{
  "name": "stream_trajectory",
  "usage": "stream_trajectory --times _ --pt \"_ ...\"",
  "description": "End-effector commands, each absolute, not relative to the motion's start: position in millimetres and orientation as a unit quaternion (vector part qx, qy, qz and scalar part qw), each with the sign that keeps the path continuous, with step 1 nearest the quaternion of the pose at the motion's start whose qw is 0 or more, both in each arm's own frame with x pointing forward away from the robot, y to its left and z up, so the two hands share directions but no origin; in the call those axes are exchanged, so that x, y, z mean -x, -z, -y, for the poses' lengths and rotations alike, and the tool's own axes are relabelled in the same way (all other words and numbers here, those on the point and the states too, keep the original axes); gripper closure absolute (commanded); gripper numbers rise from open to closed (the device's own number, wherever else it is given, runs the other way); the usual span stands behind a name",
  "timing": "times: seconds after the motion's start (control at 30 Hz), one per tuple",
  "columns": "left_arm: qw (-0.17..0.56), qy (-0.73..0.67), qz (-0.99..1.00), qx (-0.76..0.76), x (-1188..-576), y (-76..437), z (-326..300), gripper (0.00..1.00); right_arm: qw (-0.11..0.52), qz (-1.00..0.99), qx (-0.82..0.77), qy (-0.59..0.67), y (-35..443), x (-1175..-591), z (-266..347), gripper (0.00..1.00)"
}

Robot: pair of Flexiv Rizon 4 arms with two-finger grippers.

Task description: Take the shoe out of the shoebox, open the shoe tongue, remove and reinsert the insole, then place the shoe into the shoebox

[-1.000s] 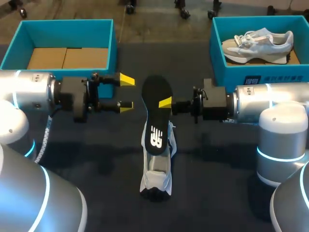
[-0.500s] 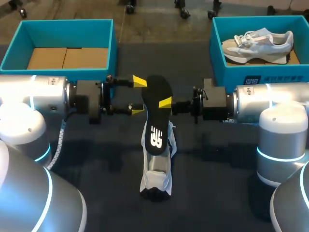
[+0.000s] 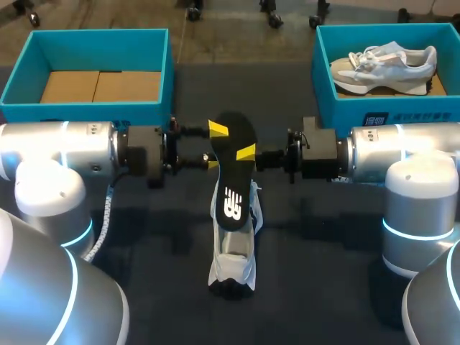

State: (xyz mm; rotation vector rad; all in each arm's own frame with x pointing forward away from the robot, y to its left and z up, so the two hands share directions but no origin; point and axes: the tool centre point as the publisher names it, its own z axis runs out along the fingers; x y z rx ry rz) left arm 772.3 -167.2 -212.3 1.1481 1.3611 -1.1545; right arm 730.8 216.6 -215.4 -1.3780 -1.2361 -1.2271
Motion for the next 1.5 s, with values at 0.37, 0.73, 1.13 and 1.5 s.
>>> stream_trajectory --times 0.37,0.73,1.13,1.5 --pt "0.502 0.462 -0.567 -0.461 -774 211 174 0.71 0.443 0.498 0.556 0.496 216 -730 -218 1.00" --pt "0.496 0.465 -0.570 -0.462 -776 214 176 0.79 0.443 0.498 0.556 0.496 216 -730 -218 1.00" --pt "0.487 0.463 -0.576 -0.465 -778 221 179 0.87 0.443 0.498 0.556 0.496 216 -730 -218 1.00" --pt "0.486 0.470 -0.570 -0.468 -777 223 182 1.00 0.443 0.498 0.556 0.496 216 -730 -218 1.00"
